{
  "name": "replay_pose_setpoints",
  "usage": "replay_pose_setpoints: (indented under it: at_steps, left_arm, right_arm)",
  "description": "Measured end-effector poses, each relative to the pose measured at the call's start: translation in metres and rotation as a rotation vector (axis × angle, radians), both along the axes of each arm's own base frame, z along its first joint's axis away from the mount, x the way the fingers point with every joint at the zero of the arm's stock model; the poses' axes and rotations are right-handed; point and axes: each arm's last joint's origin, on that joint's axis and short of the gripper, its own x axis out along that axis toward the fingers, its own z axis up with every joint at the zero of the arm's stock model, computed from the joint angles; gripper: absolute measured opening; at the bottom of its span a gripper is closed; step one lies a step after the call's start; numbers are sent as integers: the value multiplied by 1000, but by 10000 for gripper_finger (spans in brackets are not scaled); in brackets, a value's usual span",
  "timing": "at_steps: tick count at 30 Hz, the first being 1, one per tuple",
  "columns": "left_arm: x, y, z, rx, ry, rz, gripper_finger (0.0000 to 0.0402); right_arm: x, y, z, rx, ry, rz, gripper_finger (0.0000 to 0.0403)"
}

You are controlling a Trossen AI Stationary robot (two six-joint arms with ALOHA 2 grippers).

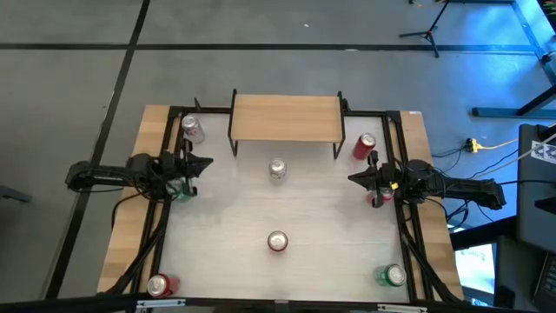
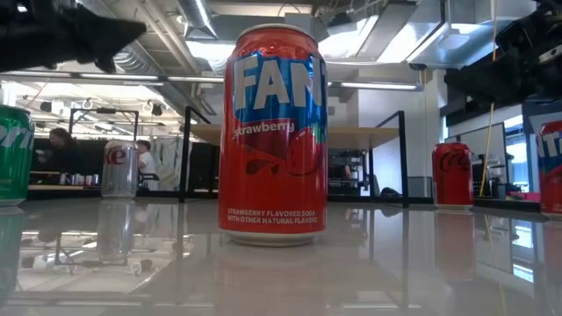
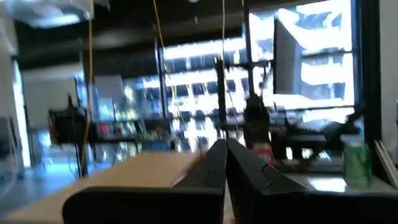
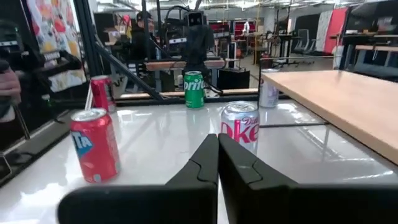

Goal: Place canned beverage on shelf
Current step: Put the top red soda can on the shelf

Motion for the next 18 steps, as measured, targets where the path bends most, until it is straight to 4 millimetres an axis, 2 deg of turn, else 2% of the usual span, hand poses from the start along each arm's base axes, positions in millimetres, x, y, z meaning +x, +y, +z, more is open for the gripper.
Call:
replay_pose_setpoints:
  at_steps: [7, 11, 18]
  left_arm:
    - [-3, 1, 6, 98, -47, 56, 4]
    - [-3, 4, 7, 134, -40, 125, 4]
    - [-1, 10, 11, 174, -70, 178, 4]
  right_arm:
    - [-2, -1, 13, 60, -139, -34, 5]
    - [-3, 0, 21, 33, -143, -18, 5]
    - [-7, -8, 51, -9, -115, -307, 5]
